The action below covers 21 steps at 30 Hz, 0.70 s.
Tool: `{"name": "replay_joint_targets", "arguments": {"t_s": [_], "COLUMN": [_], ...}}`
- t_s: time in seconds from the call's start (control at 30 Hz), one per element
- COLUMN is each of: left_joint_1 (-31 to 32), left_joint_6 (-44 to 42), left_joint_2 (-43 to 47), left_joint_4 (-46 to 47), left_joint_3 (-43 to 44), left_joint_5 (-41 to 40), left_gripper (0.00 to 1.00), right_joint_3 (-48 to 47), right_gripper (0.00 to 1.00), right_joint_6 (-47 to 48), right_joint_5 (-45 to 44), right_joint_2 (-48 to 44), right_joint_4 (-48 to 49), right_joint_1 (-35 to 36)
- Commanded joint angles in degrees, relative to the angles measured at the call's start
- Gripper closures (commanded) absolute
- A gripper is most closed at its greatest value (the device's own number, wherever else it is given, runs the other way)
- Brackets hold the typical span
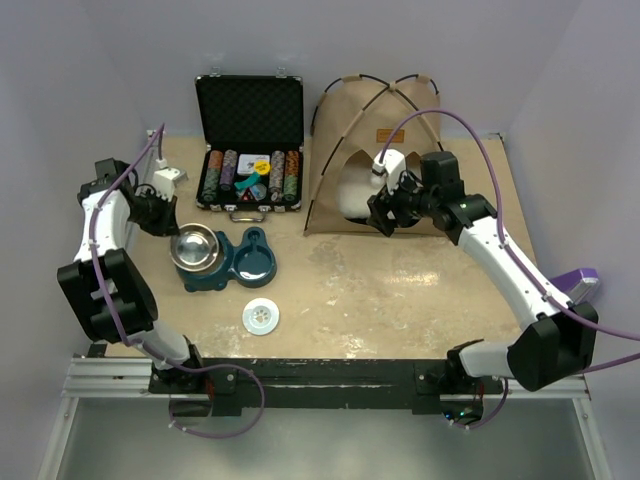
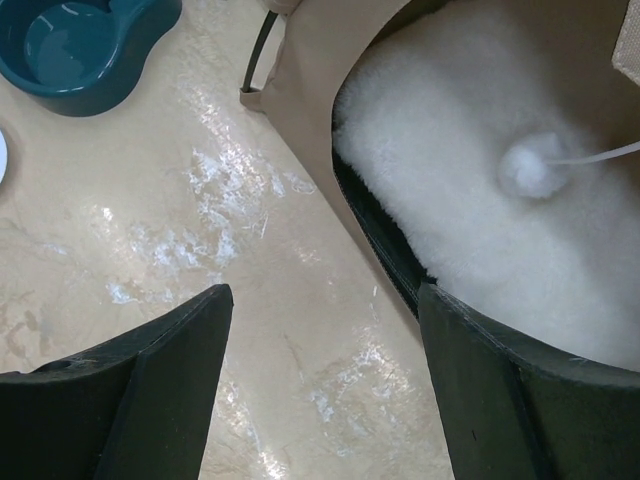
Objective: Set up the pet tent
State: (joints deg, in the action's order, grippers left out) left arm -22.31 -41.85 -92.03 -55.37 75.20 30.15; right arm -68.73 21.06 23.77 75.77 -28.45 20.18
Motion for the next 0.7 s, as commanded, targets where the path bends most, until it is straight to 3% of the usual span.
{"name": "replay_joint_targets", "arguments": {"t_s": [0.0, 0.03, 0.13, 0.23, 0.5, 0.63, 0.67], "left_joint_1": [0.16, 0.16, 0.16, 0.16, 0.33, 5.59, 8.56], "left_joint_6": [-1.22, -0.79, 0.45, 1.68, 1.07, -6.74, -8.85], "left_joint_2": [0.27, 0.01, -0.43, -0.61, 3.95, 10.01, 11.68], "left_joint_4": [1.67, 2.46, 3.78, 5.18, 5.20, -1.74, -3.41], "left_joint_3": [-1.28, -1.72, -2.60, -3.39, -3.04, -2.95, -3.47], "left_joint_5": [3.07, 3.16, 2.90, 2.37, 2.54, 4.56, 4.65], "left_gripper": [1.00, 1.00, 0.67, 0.54, 0.51, 0.41, 0.34], "right_joint_3": [-2.02, -1.94, -1.85, -2.20, -2.81, -1.85, -1.41], "right_gripper": [0.22, 0.21, 0.21, 0.20, 0.20, 0.20, 0.20], "right_joint_6": [0.47, 0.82, 1.18, 1.44, 1.88, 1.97, 2.14], "right_joint_5": [1.19, 1.10, 0.75, 0.84, 1.19, 2.07, 2.07], "right_joint_2": [-0.44, -0.53, -0.71, -0.27, -0.18, -0.80, -0.97], "right_joint_4": [-0.55, -0.64, -0.82, -0.91, -1.61, -1.35, -1.35], "right_joint_1": [-0.15, -0.15, -0.23, -0.15, -0.15, -0.15, -0.15]}}
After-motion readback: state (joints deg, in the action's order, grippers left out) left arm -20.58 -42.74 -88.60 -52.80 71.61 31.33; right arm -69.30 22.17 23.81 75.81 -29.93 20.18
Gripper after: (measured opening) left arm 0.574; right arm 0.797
